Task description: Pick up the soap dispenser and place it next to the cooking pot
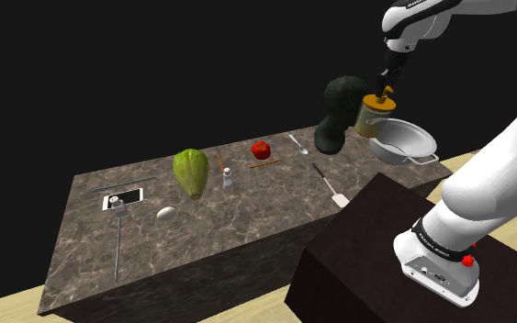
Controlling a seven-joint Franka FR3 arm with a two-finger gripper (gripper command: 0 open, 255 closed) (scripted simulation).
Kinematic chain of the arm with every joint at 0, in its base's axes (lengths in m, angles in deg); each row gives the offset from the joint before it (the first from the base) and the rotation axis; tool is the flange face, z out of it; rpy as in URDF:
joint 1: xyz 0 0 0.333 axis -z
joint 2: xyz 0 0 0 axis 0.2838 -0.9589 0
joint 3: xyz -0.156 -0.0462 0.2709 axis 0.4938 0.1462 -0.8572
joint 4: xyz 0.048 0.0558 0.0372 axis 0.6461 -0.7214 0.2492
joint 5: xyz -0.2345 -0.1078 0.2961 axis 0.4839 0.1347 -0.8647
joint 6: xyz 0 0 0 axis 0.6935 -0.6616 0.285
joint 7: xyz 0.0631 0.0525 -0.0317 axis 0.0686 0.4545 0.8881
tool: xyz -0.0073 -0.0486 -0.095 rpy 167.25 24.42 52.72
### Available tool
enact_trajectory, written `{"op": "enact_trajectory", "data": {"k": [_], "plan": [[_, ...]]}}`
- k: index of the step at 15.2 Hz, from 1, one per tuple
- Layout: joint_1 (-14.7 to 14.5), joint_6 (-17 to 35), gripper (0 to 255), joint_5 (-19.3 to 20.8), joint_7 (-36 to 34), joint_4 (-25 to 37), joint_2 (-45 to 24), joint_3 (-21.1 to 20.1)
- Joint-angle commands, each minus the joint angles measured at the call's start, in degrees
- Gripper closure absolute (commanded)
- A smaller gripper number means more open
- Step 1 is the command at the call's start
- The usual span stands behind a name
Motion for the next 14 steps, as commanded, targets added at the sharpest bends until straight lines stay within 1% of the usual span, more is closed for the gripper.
{"op": "enact_trajectory", "data": {"k": [1, 14], "plan": [[0.1, 1.6, 255, -0.3, 0.2, -0.8, -0.7, 0.0], [0.4, 11.0, 255, -2.5, 1.7, -5.5, -5.8, -0.2]]}}
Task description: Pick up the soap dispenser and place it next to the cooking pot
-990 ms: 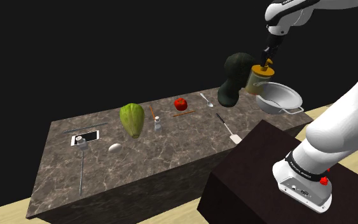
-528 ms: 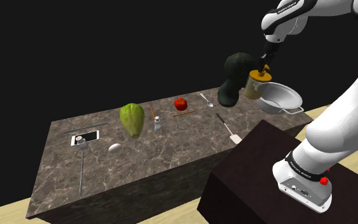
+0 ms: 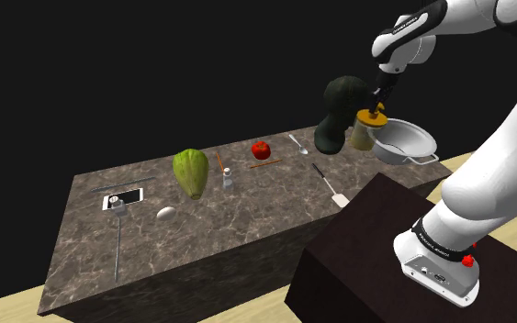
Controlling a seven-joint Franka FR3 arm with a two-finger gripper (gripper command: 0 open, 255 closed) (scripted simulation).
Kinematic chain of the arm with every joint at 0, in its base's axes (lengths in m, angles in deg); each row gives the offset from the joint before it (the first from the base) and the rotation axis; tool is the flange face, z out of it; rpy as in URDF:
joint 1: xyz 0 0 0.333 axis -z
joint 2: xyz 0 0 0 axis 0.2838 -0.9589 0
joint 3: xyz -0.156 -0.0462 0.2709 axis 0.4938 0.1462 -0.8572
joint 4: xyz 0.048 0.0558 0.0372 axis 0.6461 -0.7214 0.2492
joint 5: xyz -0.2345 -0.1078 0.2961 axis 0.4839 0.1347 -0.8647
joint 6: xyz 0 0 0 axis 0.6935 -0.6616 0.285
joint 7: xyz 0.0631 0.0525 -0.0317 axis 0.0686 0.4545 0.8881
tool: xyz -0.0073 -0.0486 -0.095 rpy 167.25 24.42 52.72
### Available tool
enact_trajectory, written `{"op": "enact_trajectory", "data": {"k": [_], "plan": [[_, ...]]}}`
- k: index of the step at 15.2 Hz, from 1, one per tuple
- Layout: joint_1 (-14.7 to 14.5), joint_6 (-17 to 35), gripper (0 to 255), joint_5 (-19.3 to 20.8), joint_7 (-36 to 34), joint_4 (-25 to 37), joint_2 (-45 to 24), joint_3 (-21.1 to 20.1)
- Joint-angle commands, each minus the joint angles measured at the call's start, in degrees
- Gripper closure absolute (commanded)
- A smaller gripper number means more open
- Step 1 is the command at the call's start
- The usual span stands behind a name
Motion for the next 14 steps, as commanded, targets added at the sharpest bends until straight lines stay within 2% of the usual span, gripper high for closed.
{"op": "enact_trajectory", "data": {"k": [1, 14], "plan": [[0.1, 1.4, 255, -0.5, 0.3, -0.5, -1.0, -0.1], [0.9, 10.4, 255, -4.1, 2.7, -2.9, -8.0, -1.2]]}}
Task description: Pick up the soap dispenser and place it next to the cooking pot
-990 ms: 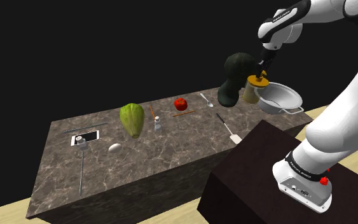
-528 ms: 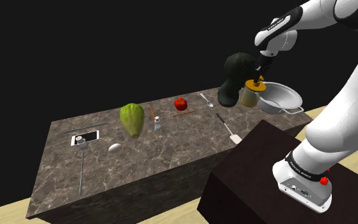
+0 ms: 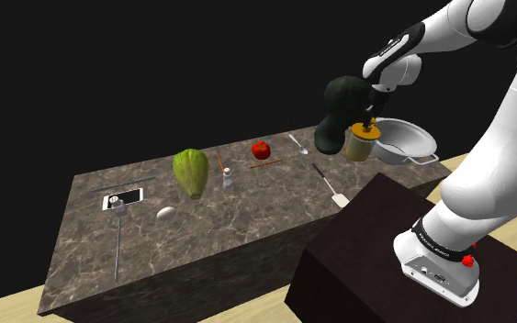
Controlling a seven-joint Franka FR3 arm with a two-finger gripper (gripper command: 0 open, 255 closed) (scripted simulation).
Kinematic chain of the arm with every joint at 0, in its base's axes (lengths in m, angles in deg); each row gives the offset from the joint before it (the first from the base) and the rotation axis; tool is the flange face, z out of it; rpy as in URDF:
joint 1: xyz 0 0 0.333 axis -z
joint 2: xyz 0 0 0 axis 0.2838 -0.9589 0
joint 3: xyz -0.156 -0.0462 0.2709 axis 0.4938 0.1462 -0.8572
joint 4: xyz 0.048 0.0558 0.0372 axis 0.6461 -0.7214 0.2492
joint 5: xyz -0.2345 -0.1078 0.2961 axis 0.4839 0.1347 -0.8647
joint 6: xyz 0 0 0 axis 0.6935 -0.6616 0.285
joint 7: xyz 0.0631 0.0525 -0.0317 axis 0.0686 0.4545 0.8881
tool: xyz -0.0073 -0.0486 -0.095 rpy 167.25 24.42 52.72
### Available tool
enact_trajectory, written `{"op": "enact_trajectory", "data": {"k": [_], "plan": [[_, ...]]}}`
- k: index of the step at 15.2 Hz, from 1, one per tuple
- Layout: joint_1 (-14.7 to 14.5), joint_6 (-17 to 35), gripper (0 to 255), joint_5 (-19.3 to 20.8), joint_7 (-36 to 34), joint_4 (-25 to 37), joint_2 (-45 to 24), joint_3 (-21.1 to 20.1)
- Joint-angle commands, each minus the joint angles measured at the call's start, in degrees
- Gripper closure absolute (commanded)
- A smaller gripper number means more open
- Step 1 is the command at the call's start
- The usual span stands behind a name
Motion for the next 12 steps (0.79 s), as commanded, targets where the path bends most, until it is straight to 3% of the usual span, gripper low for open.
{"op": "enact_trajectory", "data": {"k": [1, 12], "plan": [[0.2, 1.4, 255, -0.7, 0.4, -0.1, -1.3, -0.3], [1.7, 8.3, 255, -4.4, 2.9, -0.3, -8.3, -2.3]]}}
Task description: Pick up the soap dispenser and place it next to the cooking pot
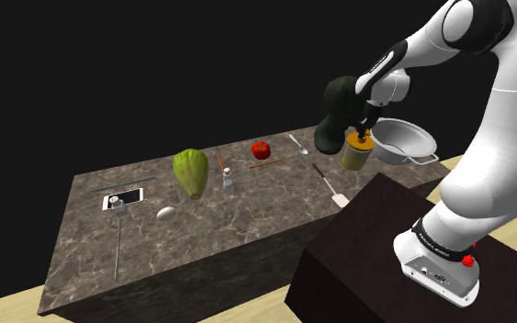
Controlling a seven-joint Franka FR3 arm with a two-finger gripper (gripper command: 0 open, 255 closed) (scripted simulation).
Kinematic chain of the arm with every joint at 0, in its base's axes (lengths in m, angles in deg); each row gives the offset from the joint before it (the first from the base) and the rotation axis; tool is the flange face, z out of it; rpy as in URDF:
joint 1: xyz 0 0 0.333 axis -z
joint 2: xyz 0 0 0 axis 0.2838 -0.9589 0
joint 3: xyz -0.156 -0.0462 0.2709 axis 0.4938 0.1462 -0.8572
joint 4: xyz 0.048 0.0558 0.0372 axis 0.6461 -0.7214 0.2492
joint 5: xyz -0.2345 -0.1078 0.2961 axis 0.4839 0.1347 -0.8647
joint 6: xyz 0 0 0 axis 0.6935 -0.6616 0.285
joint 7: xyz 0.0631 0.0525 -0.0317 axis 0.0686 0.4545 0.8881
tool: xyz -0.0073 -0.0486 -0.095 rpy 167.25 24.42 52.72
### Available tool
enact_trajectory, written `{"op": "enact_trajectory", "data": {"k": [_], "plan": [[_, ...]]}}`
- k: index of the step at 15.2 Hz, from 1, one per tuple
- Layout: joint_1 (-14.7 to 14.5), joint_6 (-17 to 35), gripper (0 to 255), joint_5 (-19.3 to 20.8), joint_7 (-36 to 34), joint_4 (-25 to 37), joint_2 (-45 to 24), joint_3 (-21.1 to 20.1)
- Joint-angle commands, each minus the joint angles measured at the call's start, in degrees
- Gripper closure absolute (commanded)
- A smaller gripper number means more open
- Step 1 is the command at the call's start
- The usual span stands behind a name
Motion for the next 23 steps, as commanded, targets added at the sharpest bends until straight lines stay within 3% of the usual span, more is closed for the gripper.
{"op": "enact_trajectory", "data": {"k": [1, 8, 9, 14, 18, 23], "plan": [[0.3, 1.0, 255, -0.5, 0.4, 0.1, -1.0, -0.3], [0.3, 1.0, 255, -0.5, 0.4, 0.1, -1.0, -0.3], [0.3, 1.0, 0, -0.5, 0.4, 0.1, -1.0, -0.3], [0.3, 1.0, 0, -0.5, 0.4, 0.1, -1.0, -0.3], [-1.1, -5.0, 0, 2.6, -1.7, 0.4, 4.9, 1.6], [-1.1, -5.0, 0, 2.6, -1.7, 0.4, 4.9, 1.5]]}}
